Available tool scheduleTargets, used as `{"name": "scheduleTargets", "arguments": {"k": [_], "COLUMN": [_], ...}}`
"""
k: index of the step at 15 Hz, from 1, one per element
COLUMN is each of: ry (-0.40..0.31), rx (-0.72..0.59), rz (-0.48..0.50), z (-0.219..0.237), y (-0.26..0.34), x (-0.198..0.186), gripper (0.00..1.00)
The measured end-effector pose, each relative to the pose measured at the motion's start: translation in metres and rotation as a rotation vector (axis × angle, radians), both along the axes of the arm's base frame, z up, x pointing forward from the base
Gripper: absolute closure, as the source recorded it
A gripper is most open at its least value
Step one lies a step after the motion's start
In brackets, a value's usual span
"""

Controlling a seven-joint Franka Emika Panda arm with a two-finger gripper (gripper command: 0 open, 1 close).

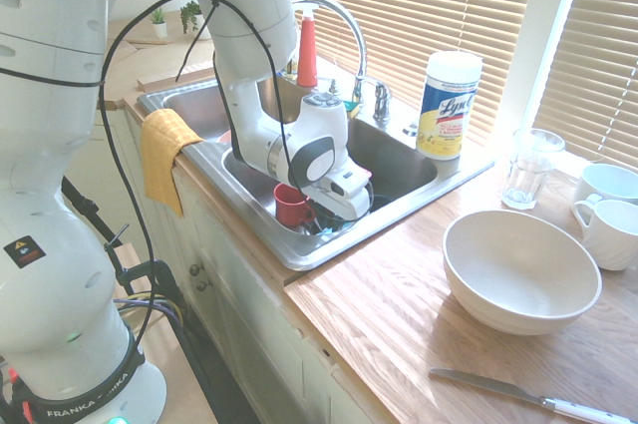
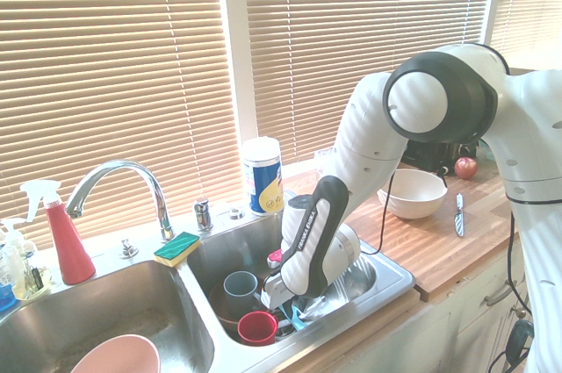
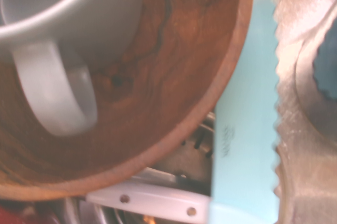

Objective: Put the knife into the sink

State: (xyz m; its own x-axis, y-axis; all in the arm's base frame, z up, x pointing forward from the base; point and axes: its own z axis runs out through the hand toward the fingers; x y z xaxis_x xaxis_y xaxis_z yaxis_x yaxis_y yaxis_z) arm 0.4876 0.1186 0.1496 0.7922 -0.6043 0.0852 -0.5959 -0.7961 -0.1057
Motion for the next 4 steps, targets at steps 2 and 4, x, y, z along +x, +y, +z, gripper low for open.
{"name": "scheduleTargets", "arguments": {"k": [2, 4], "ry": [-0.02, -0.029], "rx": [-0.002, -0.009], "rz": [0.001, -0.02], "z": [0.018, 0.061], "y": [0.003, 0.0], "x": [0.007, 0.018], "gripper": [0.0, 0.0]}}
